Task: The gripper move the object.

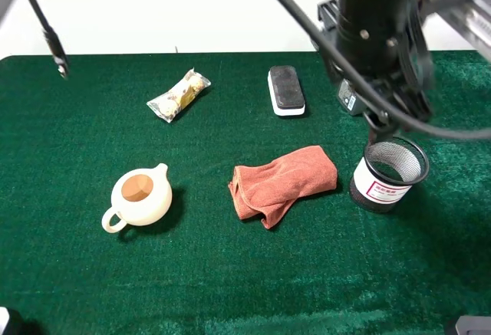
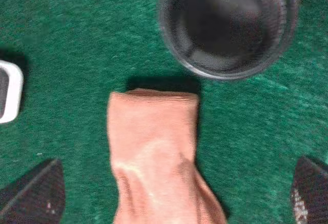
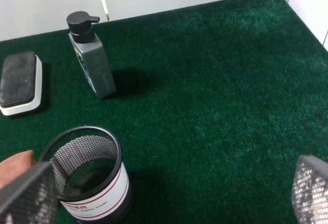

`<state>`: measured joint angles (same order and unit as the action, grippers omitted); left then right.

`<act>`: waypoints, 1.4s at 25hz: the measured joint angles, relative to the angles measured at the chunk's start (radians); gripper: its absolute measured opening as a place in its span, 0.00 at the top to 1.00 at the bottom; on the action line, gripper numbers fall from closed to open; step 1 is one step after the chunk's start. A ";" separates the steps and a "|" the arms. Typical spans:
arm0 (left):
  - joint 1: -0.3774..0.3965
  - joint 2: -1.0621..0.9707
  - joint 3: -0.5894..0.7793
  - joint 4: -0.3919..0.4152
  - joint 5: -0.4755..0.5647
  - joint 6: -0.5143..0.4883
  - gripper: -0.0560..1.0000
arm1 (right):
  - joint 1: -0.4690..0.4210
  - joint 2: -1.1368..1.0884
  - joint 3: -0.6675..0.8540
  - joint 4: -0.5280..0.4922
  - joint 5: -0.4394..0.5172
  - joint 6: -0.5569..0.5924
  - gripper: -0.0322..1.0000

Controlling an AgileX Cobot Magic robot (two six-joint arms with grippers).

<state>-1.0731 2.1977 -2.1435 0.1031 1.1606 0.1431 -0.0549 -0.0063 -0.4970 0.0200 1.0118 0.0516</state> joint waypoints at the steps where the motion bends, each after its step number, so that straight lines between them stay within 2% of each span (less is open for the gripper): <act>1: 0.010 -0.009 0.000 0.000 0.000 -0.006 0.11 | 0.000 0.000 0.000 0.000 0.000 0.000 0.30; 10: 0.084 -0.076 0.000 -0.029 0.001 -0.020 0.11 | 0.000 0.000 0.000 0.001 0.000 0.000 0.30; 16: 0.107 -0.140 0.043 -0.025 0.001 -0.032 0.11 | 0.000 0.000 0.000 0.001 0.000 0.000 0.30; 24: 0.161 -0.298 0.233 -0.023 0.001 -0.062 0.11 | 0.000 0.000 0.000 0.001 -0.001 0.000 0.30; 35: 0.252 -0.619 0.572 -0.023 0.001 -0.069 0.11 | 0.000 0.000 0.000 0.001 -0.001 0.000 0.30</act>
<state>-0.8211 1.5783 -1.5715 0.0799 1.1615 0.0736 -0.0549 -0.0063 -0.4970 0.0209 1.0106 0.0516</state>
